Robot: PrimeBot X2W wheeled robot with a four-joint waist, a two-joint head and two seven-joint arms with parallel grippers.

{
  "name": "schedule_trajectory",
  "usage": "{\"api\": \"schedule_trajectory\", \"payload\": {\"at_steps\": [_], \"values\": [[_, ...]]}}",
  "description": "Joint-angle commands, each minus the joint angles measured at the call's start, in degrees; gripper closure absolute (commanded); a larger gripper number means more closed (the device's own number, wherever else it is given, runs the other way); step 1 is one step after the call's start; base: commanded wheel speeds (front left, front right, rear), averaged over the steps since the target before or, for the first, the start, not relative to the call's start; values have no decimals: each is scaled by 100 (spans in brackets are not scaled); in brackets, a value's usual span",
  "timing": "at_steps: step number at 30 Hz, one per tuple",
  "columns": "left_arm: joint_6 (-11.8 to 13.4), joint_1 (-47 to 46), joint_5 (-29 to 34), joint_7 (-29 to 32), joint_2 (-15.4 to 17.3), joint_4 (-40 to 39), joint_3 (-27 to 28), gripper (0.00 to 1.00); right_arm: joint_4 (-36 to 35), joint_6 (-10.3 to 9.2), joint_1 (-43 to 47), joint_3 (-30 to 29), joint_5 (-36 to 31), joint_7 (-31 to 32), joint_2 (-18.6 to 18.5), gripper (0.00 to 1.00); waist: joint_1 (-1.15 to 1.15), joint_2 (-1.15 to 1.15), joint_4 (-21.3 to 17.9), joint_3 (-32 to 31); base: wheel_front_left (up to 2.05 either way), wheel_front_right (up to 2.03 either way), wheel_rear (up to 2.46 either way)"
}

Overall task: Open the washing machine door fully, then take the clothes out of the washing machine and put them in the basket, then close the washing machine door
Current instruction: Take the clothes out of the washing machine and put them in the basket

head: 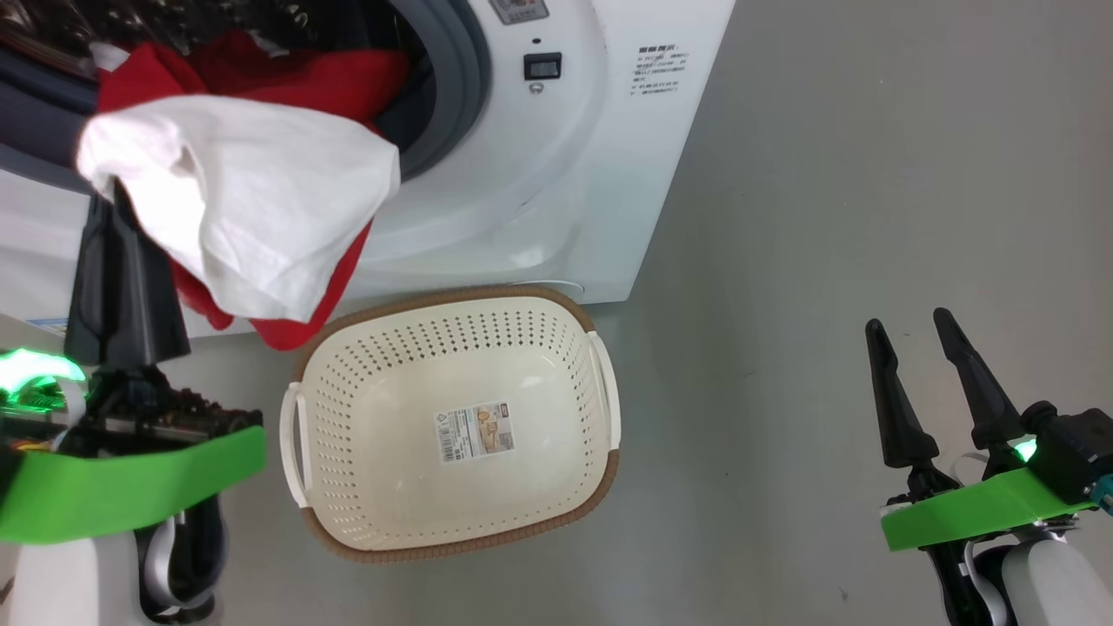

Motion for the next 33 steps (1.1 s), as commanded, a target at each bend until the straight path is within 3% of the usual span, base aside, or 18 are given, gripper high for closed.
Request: {"api": "schedule_trajectory", "payload": {"at_steps": [1,6,14,23,33], "values": [[6,101,-3,-28,125,-73,161,100,-145,36,107,90,-37,-37,-34,0,0,0,-7,4,0,0,0],[6,219,-41,-28,106,340,138,100,-140,36,90,111,-29,-37,-21,0,0,0,-24,38,0,0,0],[6,309,-119,-28,48,1722,-90,100,-154,36,-3,183,-17,-37,9,0,0,0,-101,261,0,0,0],[6,-159,-64,-28,37,3066,-358,96,-217,36,-167,175,-21,-37,35,0,0,0,-150,751,0,0,0],[6,-808,-31,-28,30,4277,-467,100,-297,36,-430,207,-51,-37,84,0,0,0,-237,1332,0,0,0]]}}
